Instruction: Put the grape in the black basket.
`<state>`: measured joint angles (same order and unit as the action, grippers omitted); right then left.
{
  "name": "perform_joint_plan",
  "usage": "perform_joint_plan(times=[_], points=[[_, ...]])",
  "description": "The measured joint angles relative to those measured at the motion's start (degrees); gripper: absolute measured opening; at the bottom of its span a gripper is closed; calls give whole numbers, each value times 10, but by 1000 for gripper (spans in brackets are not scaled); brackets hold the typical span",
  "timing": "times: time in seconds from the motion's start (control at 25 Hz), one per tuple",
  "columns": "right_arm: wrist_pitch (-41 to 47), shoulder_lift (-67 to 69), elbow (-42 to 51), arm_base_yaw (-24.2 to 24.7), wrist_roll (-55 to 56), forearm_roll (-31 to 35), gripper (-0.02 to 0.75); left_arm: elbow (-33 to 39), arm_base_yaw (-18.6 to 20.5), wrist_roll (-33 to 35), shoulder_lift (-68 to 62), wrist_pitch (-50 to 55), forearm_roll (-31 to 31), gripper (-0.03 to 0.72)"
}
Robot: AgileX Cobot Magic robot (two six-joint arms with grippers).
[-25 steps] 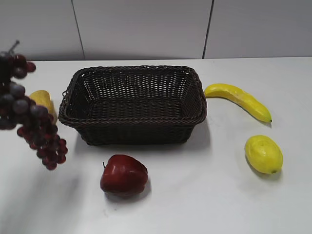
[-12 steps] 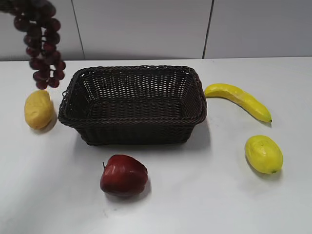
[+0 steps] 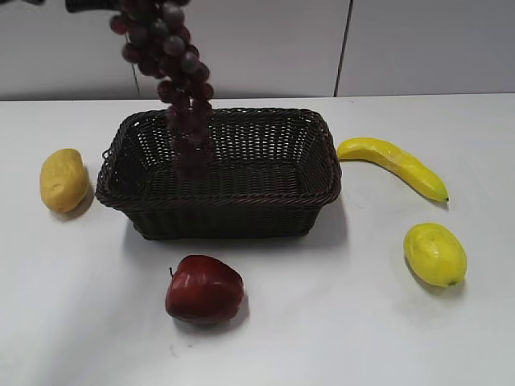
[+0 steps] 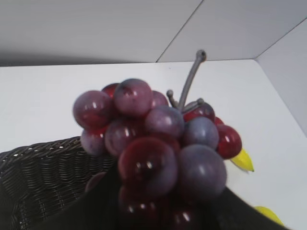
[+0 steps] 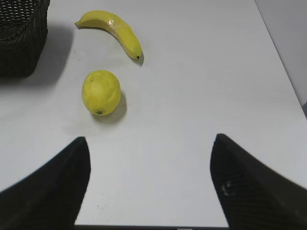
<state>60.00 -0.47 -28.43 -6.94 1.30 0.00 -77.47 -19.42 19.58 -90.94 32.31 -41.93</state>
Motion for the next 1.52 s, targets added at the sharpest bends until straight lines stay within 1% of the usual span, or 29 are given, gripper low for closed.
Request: perform_joint_plan(times=[0.2,0.36,0.56,0.6,0.72,0.76,0.8,1.08,1.28,1.44,1.52], points=[[0,0,0,0,0,0,590,0,-26,5,-79,-42,18,315],[0,0,0,0,0,0,590,0,-40,34,-126,-46,40,312],[0,0,0,0,0,0,590,0,-50,44,-162,-45,54,314],[0,0,0,0,0,0,590,0,-50,44,-166,-44,56,354],[0,0,0,0,0,0,590,-1,-50,44,-167,-40,60,573],[0,0,0,0,0,0,590,-1,-50,44,-167,-38,60,603],[0,0,0,0,0,0,590,-1,-50,44,-167,-36,60,616],[0,0,0,0,0,0,590,-3,-51,44,-141,-5,63,630],[0,0,0,0,0,0,590,-5,-48,42,-68,42,102,626],[0,0,0,0,0,0,590,-5,-25,34,3,94,119,621],[0,0,0,0,0,0,590,-5,-2,32,37,121,124,614]])
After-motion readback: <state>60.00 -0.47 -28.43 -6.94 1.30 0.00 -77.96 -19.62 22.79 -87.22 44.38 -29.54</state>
